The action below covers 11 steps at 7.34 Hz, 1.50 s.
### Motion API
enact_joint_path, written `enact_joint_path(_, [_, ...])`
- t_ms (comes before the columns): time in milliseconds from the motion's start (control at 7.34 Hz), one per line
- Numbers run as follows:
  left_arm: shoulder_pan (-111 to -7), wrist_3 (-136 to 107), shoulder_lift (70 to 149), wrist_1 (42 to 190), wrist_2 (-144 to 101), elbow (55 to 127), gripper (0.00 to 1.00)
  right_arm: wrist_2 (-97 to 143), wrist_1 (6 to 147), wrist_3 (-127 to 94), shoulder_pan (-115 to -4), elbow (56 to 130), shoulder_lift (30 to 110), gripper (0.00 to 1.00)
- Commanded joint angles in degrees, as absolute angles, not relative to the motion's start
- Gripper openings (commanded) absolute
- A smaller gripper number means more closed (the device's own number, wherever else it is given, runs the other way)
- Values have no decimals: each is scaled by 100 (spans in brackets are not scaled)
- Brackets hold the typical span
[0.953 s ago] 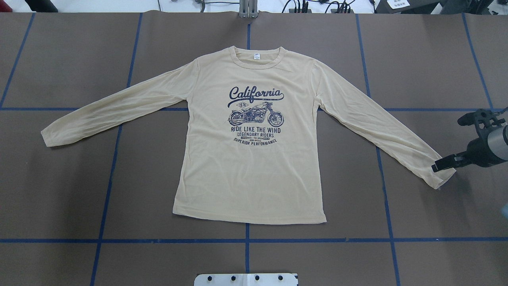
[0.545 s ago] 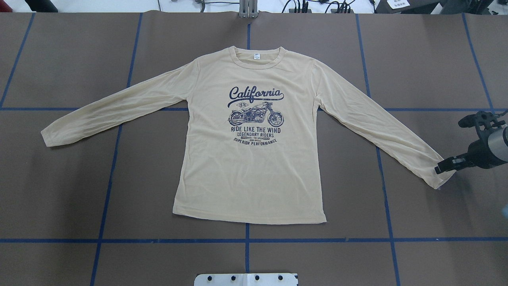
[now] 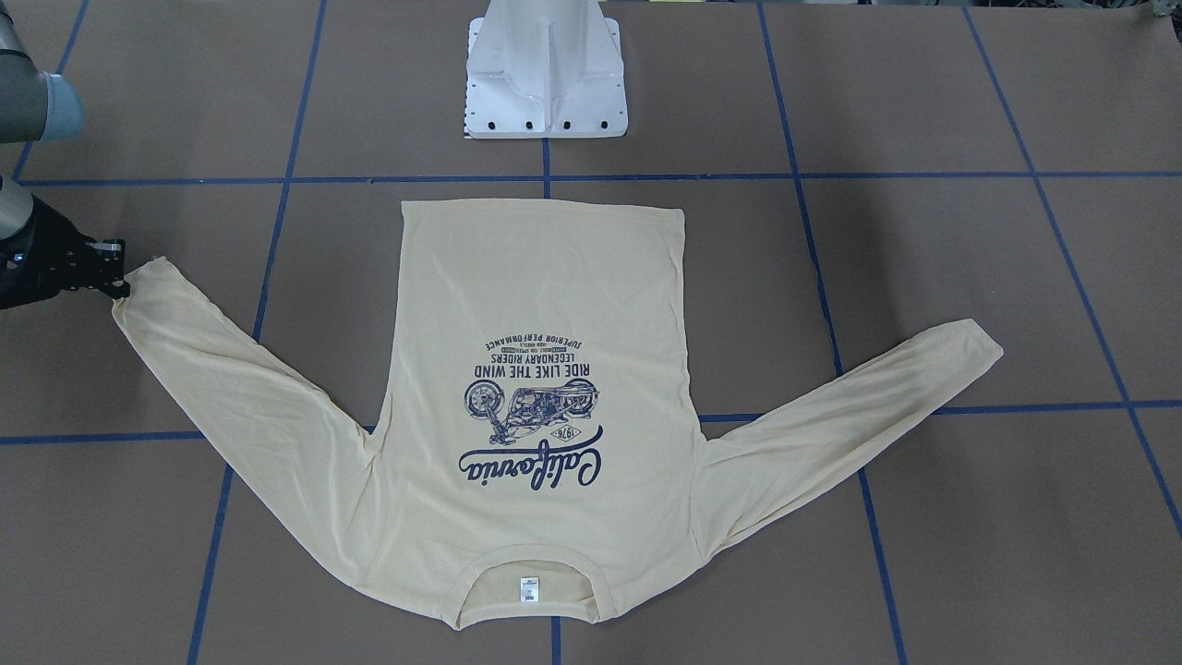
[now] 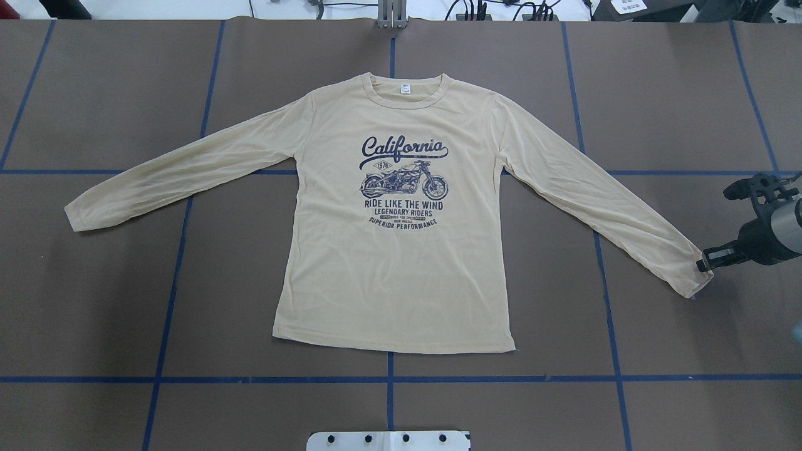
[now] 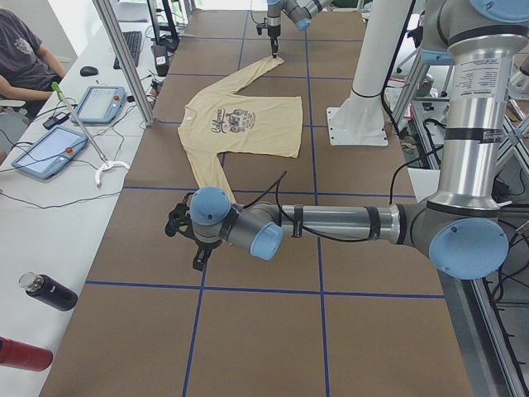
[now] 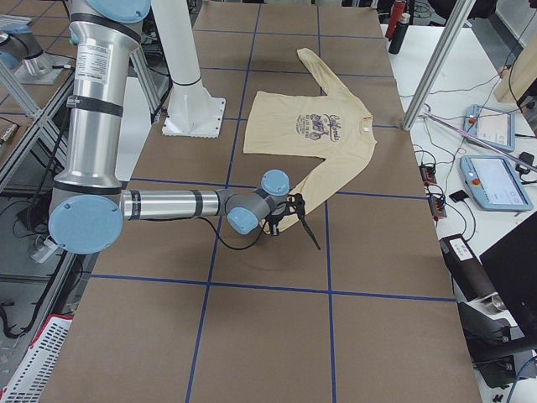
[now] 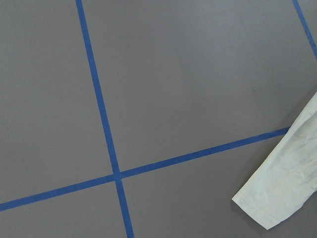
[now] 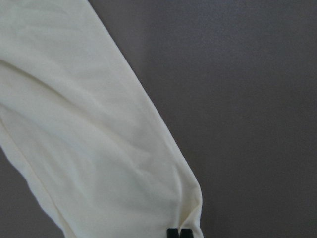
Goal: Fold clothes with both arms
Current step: 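Lower the right gripper and grasp the cuff of the sleeve nearest it, then carry the sleeve cuff with the right gripper across the shirt toward the collar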
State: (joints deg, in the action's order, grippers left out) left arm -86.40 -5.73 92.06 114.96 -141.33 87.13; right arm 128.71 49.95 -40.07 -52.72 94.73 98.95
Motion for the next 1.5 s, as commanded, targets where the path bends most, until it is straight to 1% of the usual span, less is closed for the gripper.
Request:
enact_joint_path(0, [-8640, -580, 9211, 11496, -14133, 8719, 100, 12964, 4966, -4025, -5352, 9614, 9879, 0])
enact_joint_path(136, [-8640, -580, 9202, 11496, -14133, 8710, 100, 12964, 4975, -4025, -5379, 9694, 9870, 0])
enact_joint_path(409, [-8648, -580, 9193, 11496, -14133, 8710, 100, 13051, 4975, -4043, -5396, 10114, 9792, 0])
enact_joint_path(545, [-8648, -571, 9193, 11496, -14133, 8710, 100, 13269, 4966, -4287, -5510, 10186, 9582, 0])
enact_joint_path(817, [-8648, -554, 9185, 11496, -14133, 8710, 100, 13858, 4922, -5906, -5755, 10204, 8575, 0])
enact_joint_path(1090, [-8648, -571, 9193, 11496, -14133, 8710, 100, 14089, 4966, -6990, -5993, 10160, 7590, 0])
enact_joint_path(1226, [-8648, -571, 9202, 11496, -14133, 8710, 100, 14071, 4975, -7814, -6003, 10099, 6863, 0])
enact_joint_path(1362, [-8648, -571, 9202, 11496, -14133, 8719, 100, 13941, 4975, -8388, -5986, 10046, 6342, 0])
